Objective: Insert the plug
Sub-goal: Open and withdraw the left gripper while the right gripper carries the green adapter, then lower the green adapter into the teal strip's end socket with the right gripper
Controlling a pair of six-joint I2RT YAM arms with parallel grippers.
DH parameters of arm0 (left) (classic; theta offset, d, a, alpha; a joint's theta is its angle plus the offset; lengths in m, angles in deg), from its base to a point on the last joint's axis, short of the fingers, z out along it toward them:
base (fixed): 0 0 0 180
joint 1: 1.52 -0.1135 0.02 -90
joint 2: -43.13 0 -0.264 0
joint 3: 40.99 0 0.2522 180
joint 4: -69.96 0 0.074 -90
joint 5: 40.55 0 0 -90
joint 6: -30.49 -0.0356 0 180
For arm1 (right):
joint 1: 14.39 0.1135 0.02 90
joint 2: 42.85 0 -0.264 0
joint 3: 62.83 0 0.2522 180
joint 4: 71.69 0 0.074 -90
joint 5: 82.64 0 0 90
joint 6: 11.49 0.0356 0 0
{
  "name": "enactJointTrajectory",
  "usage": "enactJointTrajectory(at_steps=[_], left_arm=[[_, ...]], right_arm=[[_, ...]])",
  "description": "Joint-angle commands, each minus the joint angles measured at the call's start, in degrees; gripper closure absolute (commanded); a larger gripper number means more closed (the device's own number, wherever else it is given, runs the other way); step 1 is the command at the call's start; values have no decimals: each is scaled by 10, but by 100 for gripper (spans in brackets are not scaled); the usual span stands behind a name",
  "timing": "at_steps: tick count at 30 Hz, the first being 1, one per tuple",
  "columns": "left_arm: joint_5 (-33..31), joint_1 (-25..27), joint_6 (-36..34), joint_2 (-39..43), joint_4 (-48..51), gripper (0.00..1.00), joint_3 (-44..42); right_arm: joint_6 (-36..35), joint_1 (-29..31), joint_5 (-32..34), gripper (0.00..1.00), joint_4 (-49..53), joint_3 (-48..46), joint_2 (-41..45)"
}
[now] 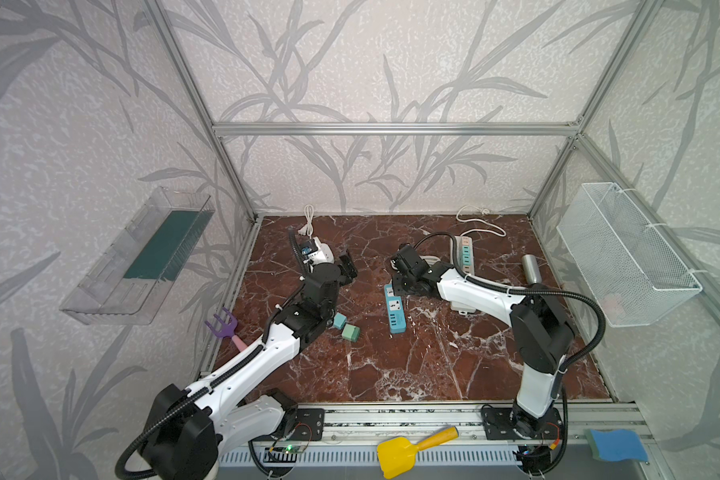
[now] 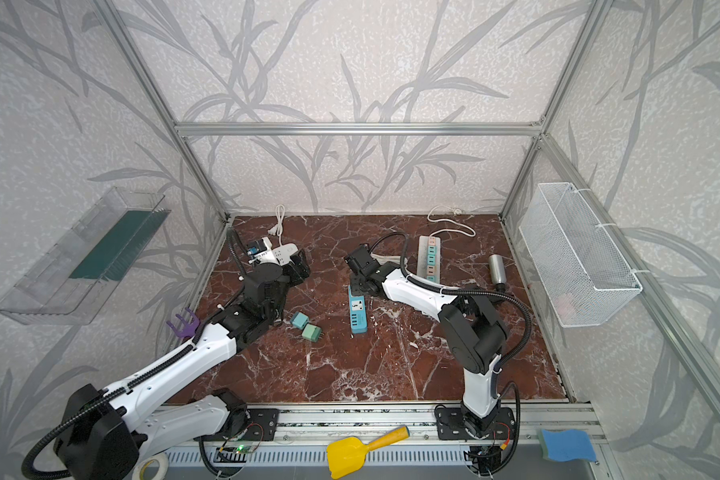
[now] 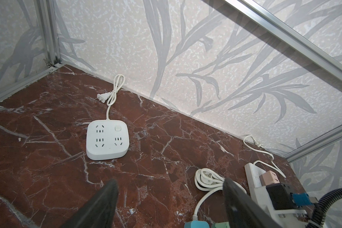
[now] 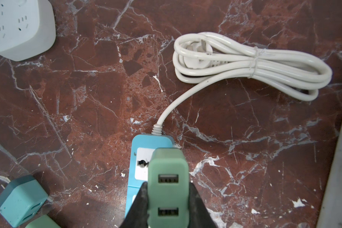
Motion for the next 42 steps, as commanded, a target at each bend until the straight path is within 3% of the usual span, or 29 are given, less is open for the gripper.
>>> enactJointTrajectory(at_steps=[1, 20, 31, 42], left_arm=[[5, -5, 22, 5, 2, 17, -4], [24, -16, 40, -3, 3, 17, -3], [29, -19, 44, -3, 3, 18, -3], [36, -21, 46, -2, 3, 19, -3]], right_arm=[[14, 12, 8, 100, 15, 24, -12], [29, 17, 54, 100, 26, 25, -27], [41, 17, 38, 100, 37, 28, -51], [38, 30, 76, 100, 73, 45, -103]])
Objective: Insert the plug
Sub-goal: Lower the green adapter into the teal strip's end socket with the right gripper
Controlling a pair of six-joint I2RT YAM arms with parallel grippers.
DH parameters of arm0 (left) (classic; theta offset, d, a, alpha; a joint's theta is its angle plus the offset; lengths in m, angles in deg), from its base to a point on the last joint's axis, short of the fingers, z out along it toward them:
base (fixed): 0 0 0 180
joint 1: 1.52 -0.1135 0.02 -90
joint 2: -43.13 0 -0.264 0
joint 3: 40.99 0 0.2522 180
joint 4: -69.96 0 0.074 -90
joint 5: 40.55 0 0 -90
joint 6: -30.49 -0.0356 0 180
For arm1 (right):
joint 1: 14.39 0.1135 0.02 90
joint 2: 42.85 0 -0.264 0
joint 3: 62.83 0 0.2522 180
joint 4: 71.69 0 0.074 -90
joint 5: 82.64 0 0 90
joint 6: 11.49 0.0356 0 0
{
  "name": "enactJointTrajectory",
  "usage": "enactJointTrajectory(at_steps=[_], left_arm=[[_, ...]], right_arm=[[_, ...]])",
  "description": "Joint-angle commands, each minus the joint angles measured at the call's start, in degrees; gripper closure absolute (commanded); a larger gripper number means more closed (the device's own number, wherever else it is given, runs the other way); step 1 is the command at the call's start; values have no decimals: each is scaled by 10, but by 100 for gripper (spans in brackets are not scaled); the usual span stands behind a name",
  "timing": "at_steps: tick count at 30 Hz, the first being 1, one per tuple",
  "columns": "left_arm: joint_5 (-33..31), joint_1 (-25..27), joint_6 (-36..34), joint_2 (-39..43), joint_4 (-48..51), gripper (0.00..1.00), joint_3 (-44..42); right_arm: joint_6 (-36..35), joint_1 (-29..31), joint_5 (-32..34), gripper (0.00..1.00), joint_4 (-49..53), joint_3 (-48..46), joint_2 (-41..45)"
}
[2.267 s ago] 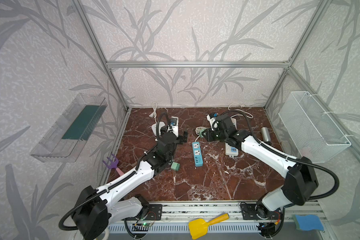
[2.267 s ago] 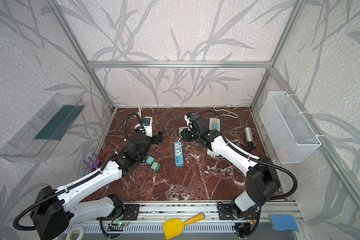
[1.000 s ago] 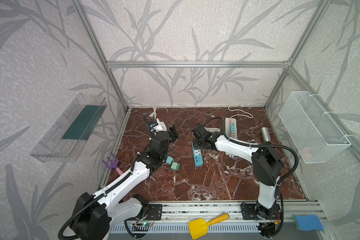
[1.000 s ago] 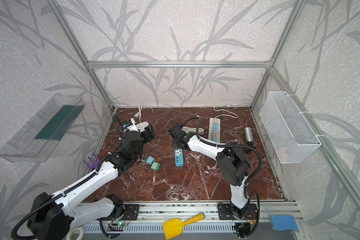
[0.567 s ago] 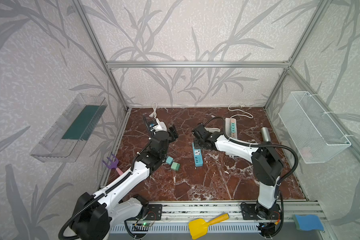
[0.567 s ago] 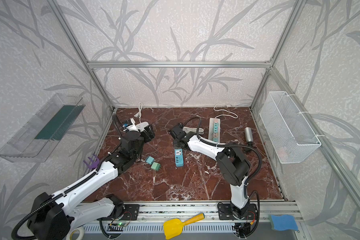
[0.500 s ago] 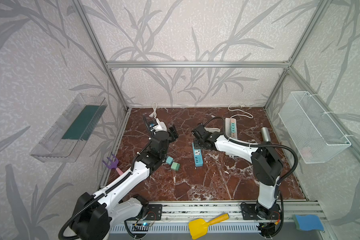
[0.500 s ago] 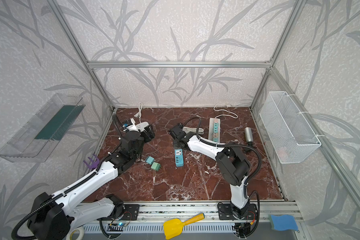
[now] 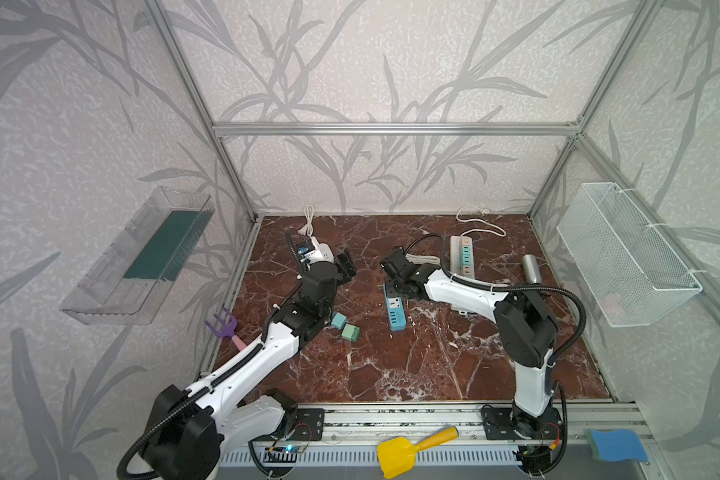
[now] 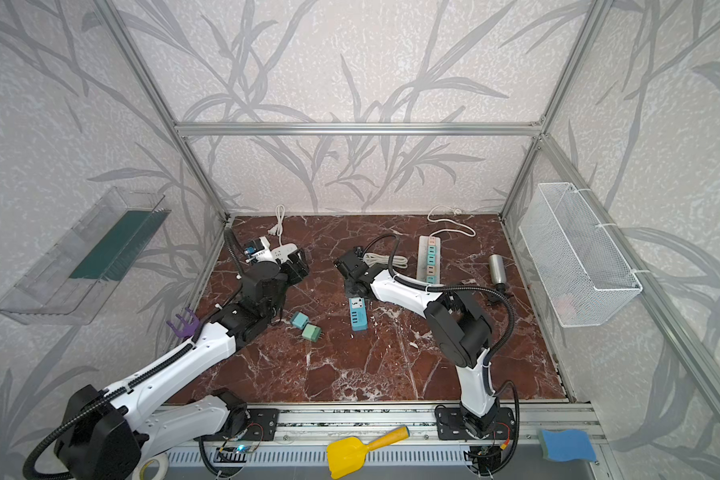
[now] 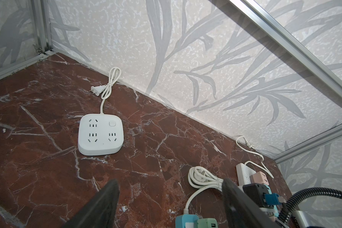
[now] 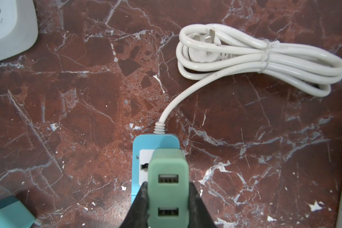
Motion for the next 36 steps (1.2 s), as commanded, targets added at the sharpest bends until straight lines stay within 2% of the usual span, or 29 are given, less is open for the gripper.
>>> enactJointTrajectory(at_steps=[1, 8, 15, 23, 27, 32, 36], left_arm=[[5, -5, 12, -1, 3, 19, -3], [6, -5, 13, -3, 2, 20, -3], [10, -7, 16, -4, 2, 20, -4], [15, -9, 19, -3, 1, 20, -4], [17, -10, 21, -6, 1, 20, -3], [23, -11, 21, -7, 1, 20, -3], [30, -11, 21, -8, -3, 20, -3]], right_arm=[[4, 12, 30, 100, 65, 2, -49], [2, 11, 25, 100, 117, 34, -94], [6, 3, -30, 100, 124, 34, -116], [13, 4, -28, 100, 104, 1, -87], [0, 7, -24, 76, 116, 20, -59], [-42, 6, -30, 64, 128, 74, -32], [-76, 4, -34, 48, 163, 130, -33]])
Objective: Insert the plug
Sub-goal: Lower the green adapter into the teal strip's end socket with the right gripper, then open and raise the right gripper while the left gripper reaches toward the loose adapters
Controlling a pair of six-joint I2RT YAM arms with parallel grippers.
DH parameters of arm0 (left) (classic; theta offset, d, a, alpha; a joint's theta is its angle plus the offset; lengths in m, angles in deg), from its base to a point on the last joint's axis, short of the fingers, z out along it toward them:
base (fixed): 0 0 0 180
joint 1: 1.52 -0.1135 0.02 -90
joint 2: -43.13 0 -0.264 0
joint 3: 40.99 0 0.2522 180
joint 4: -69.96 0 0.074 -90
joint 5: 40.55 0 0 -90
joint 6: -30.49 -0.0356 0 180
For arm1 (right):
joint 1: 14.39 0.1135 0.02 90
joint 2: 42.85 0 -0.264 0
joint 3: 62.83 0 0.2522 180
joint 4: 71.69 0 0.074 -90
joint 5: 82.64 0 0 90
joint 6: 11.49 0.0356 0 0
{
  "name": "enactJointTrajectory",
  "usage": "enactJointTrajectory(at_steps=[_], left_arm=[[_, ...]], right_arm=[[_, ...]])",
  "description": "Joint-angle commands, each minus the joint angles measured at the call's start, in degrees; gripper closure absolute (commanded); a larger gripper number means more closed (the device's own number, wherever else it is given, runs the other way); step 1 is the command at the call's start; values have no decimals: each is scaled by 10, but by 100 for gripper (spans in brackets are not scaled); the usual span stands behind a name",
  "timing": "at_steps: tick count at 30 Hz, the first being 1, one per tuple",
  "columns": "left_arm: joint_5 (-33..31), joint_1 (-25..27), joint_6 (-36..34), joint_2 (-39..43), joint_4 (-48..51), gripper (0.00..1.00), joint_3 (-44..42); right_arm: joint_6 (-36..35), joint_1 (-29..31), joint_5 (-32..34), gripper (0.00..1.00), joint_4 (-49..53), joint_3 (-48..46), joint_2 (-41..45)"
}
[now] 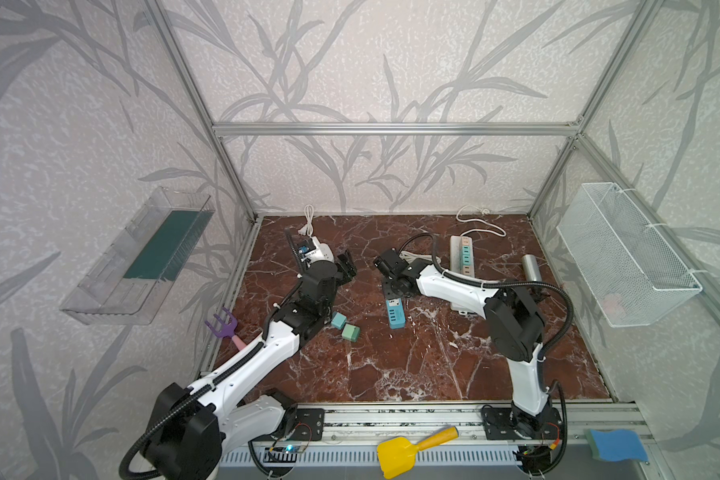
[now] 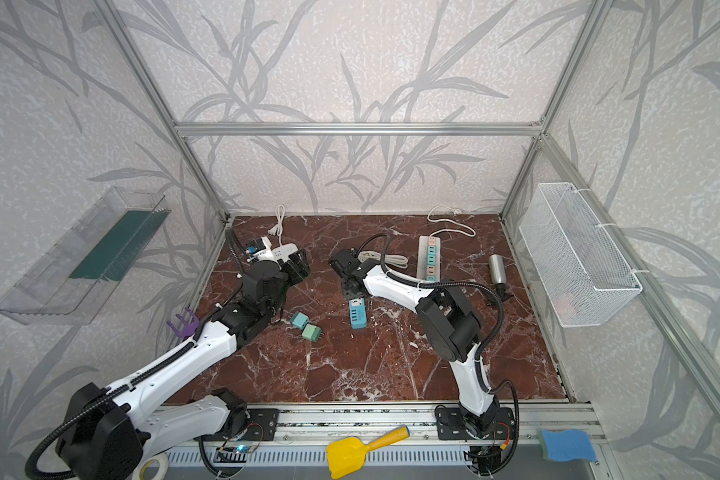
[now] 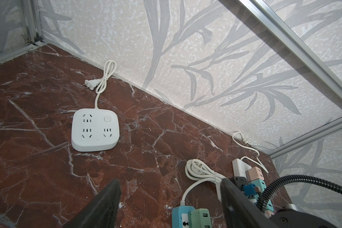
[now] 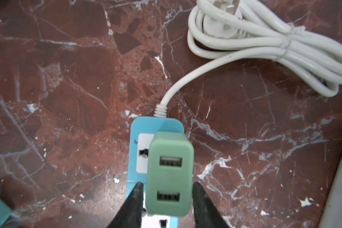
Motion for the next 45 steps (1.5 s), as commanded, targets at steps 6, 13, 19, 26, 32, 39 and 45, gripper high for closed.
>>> enactJointTrajectory(at_steps=[6, 13, 19, 26, 32, 39, 45], left_arm=[[9, -3, 9, -3, -6, 20, -2], [11, -5, 8, -7, -7, 20, -2], [12, -8, 9, -9, -6, 20, -2], [14, -11, 13, -14, -5, 20, -2], [18, -13, 16, -19, -3, 20, 0], [24, -16, 20, -23, -3, 20, 0], [7, -21, 26, -27, 24, 24, 11]], right_arm=[[-43, -4, -19, 45, 47, 37, 32], [-62, -30, -11, 47, 27, 27, 54], [-73, -46, -21, 50, 29, 33, 44], [-69, -57, -52, 52, 28, 14, 25], [-66, -70, -72, 52, 22, -28, 15], [-69, -71, -77, 53, 17, -40, 32], [-95, -67, -92, 52, 25, -18, 85]])
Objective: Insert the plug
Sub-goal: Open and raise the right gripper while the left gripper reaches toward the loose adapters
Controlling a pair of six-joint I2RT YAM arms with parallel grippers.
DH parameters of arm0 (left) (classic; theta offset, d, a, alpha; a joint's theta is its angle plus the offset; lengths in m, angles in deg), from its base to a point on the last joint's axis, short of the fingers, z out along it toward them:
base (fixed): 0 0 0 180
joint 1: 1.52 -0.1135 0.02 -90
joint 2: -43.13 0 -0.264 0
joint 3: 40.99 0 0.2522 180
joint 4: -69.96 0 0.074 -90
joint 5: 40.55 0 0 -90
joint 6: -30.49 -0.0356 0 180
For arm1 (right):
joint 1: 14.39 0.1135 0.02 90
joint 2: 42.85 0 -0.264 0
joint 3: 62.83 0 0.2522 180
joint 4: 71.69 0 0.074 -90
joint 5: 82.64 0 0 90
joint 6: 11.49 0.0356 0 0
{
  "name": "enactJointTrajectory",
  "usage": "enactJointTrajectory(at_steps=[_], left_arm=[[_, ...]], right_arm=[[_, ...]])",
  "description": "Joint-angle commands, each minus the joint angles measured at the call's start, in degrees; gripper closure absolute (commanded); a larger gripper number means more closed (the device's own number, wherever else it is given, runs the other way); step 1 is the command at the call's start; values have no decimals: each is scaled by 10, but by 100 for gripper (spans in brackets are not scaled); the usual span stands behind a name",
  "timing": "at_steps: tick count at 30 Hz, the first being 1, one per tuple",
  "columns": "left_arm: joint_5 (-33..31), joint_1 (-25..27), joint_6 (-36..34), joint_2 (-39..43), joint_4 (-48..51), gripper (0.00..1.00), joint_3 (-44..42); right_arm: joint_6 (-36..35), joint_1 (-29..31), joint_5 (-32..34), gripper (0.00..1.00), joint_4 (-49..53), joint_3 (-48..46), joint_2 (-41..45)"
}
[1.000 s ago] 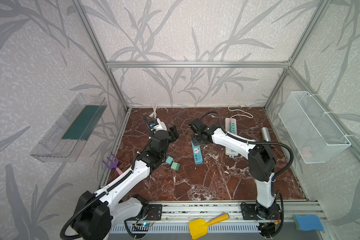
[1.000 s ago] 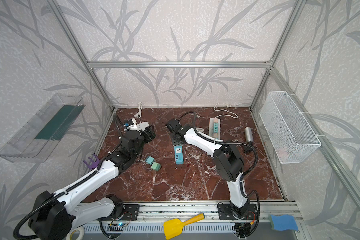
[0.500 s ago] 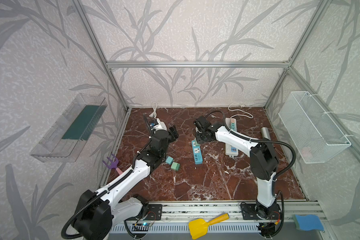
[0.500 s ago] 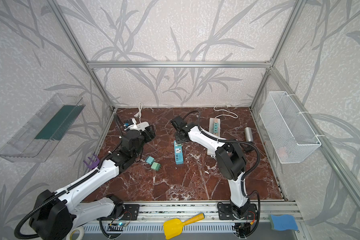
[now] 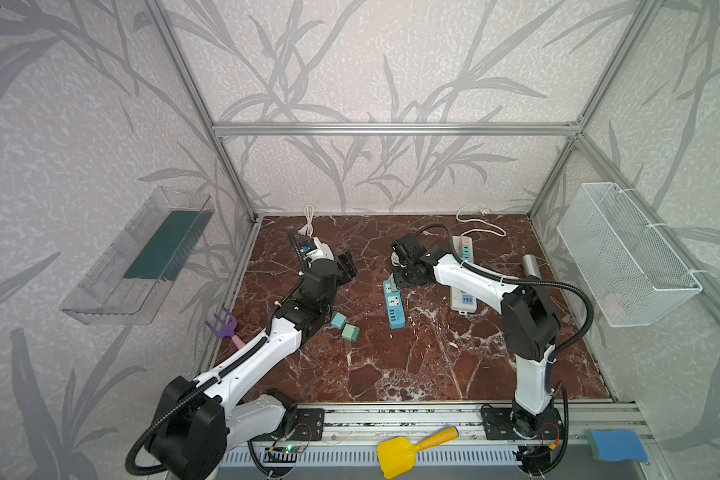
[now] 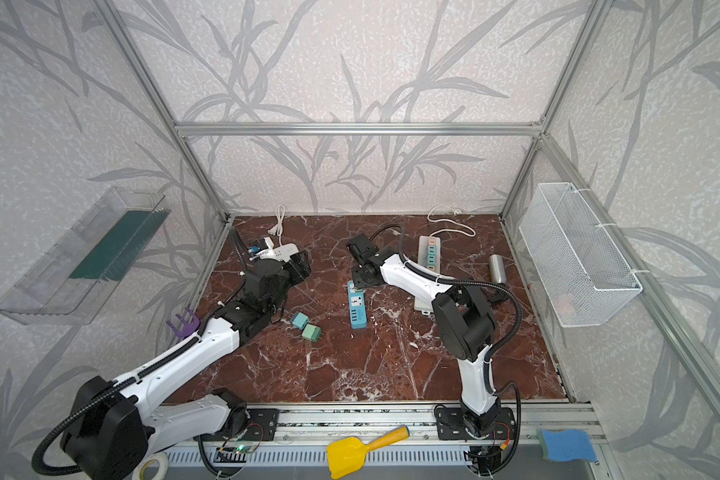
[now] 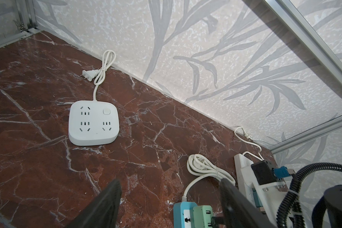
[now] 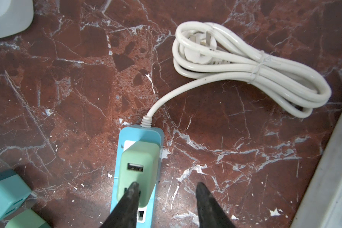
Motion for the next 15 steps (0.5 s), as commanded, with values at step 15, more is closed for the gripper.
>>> enactJointTrajectory(at_steps=[15], left_arm=[[-23, -7, 99, 23, 248, 23, 23]], right_arm=[[-118, 24, -51, 37, -204, -338, 311]])
